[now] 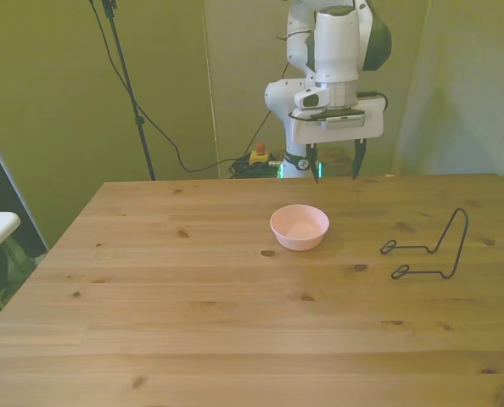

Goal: Load the bowl

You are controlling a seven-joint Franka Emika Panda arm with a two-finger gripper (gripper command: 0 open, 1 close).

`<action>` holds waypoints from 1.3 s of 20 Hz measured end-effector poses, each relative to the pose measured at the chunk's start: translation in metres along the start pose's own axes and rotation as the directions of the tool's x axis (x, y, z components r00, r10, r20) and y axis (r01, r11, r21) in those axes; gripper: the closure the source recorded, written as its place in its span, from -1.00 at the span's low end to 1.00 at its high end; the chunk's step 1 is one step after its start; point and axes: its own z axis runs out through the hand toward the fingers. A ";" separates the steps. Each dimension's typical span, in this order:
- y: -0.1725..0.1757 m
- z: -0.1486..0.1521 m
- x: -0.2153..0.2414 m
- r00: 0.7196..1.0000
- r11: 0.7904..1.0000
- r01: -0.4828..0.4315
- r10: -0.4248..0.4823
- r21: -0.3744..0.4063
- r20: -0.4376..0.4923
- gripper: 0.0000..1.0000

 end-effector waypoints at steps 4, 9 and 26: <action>-0.005 -0.005 0.006 0.999 1.000 0.009 -0.010 -0.019 -0.030 -1.00; -0.021 -0.011 0.038 0.996 0.998 0.013 -0.018 -0.054 -0.087 -1.00; -0.035 0.078 0.086 0.991 0.993 -0.070 0.058 -0.096 -0.122 1.00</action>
